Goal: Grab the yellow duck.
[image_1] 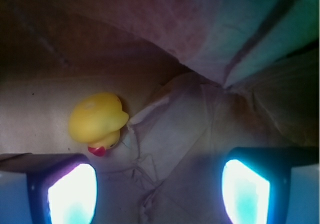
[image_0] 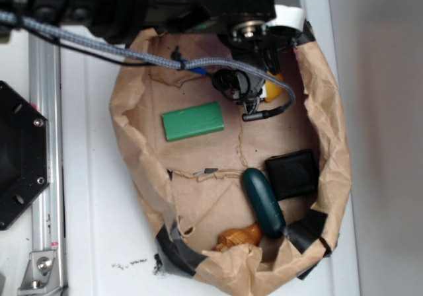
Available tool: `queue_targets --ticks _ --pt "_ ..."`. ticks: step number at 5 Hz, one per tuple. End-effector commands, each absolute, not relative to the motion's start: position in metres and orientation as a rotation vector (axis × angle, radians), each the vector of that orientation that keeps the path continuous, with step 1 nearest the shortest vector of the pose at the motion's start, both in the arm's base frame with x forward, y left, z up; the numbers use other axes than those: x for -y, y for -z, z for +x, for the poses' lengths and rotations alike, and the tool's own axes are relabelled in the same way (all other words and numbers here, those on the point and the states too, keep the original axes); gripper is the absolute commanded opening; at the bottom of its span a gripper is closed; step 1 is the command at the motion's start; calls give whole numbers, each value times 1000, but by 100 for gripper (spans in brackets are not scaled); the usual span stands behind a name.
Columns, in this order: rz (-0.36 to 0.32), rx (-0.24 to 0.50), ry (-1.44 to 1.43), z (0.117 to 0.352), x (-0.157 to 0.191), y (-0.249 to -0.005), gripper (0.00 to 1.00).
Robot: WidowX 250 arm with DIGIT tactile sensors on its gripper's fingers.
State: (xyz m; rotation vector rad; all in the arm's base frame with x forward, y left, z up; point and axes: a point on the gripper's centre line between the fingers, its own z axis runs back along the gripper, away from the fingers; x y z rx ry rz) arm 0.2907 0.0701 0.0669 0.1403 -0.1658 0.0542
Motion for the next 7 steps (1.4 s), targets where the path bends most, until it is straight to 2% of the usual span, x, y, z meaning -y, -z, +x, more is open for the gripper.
queue_targets --ticks 1,2,3,4,5,7 --pt "156 214 -71 298 -81 -82 100" --pt "156 214 -71 298 -81 -82 100" --pt "146 314 -157 280 -73 -72 100" --pt "118 340 -156 264 -60 -75 100" --pt "110 340 -196 260 -56 -70 100" --pt "126 363 -301 282 -70 -70 100"
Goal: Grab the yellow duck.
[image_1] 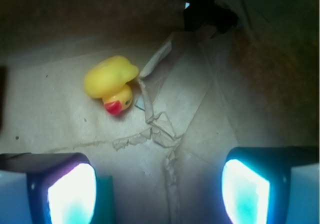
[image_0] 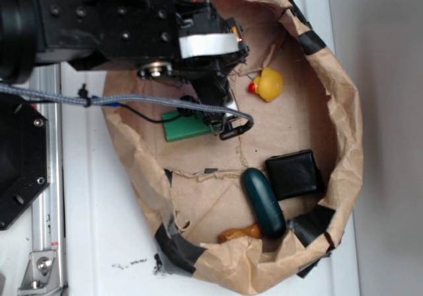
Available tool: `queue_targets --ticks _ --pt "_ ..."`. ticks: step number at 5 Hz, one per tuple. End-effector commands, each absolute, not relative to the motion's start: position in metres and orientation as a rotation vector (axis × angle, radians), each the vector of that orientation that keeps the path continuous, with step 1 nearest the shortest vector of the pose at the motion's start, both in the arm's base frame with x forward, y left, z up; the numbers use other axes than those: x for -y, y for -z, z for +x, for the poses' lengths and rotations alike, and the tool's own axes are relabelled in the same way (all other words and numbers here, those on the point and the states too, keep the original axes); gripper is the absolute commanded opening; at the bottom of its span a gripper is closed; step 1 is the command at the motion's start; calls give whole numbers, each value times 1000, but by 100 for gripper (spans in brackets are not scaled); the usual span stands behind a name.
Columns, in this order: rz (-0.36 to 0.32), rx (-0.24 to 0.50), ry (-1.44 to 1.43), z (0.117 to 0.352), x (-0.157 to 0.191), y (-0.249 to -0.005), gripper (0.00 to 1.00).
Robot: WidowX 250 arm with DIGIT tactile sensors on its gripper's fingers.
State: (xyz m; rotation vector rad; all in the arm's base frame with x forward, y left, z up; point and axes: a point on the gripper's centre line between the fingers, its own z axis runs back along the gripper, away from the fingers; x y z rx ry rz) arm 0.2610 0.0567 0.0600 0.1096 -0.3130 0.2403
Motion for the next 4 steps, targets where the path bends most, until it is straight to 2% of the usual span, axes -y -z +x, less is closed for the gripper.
queue_targets --ticks 1,3,4 --pt "74 355 -356 295 -72 -68 100" --pt "85 385 -386 300 -79 -72 100" --pt "113 376 -373 304 -75 -67 100"
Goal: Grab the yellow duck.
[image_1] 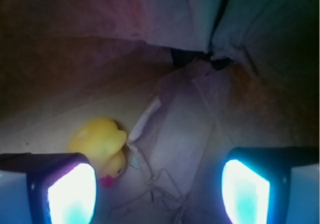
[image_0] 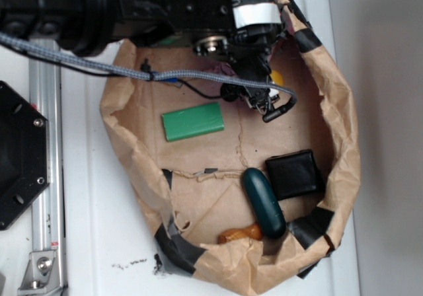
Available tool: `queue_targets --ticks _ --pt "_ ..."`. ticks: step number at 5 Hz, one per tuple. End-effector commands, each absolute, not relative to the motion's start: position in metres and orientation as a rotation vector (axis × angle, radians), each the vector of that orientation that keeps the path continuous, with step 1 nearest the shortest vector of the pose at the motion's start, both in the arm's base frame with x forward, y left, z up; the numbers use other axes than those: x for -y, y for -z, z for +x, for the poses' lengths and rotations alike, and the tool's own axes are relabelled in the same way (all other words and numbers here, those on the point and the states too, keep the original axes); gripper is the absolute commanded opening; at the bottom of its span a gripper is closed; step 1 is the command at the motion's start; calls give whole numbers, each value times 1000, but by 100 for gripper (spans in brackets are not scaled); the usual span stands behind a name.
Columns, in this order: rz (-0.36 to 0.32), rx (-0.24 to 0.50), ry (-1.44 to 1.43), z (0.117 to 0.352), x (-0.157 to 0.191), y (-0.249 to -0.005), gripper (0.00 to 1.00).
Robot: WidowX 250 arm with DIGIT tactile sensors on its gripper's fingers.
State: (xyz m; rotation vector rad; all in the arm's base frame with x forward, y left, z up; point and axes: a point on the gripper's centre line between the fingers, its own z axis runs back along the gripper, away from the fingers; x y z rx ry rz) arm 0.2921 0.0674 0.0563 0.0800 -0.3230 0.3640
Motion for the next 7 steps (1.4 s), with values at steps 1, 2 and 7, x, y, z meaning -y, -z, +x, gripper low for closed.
queue_targets --ticks 1,2,7 --pt "164 363 -374 310 -73 -59 100" --pt "169 349 -364 318 -68 -49 100" --pt "64 344 -147 291 -17 -54 100"
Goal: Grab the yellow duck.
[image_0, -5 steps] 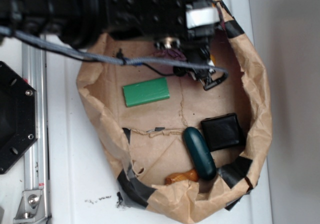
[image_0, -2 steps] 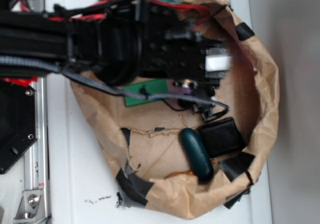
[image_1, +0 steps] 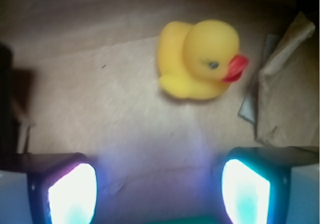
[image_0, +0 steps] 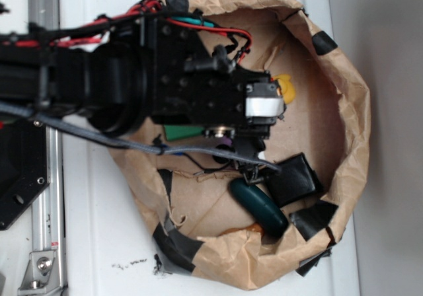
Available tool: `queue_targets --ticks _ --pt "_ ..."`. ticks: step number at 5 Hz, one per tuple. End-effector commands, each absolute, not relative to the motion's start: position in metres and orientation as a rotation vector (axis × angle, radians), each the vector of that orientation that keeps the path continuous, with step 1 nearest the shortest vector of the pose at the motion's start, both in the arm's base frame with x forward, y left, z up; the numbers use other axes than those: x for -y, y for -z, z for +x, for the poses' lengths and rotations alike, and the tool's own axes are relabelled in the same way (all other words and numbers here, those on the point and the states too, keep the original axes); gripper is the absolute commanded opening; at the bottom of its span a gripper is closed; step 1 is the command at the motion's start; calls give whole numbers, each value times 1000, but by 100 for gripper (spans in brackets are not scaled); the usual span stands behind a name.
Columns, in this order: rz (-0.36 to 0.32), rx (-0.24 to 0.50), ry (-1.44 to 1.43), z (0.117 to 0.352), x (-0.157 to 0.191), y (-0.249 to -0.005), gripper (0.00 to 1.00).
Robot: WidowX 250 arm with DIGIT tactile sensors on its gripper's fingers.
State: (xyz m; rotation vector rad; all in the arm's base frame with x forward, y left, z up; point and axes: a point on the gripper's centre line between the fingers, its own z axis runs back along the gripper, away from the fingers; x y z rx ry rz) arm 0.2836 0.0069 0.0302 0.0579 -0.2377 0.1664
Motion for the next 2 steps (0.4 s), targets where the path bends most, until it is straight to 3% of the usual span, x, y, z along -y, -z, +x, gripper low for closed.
queue_targets --ticks 1,2 --pt "65 368 -184 303 -34 -59 100" --pt "63 371 -206 310 -43 -59 100"
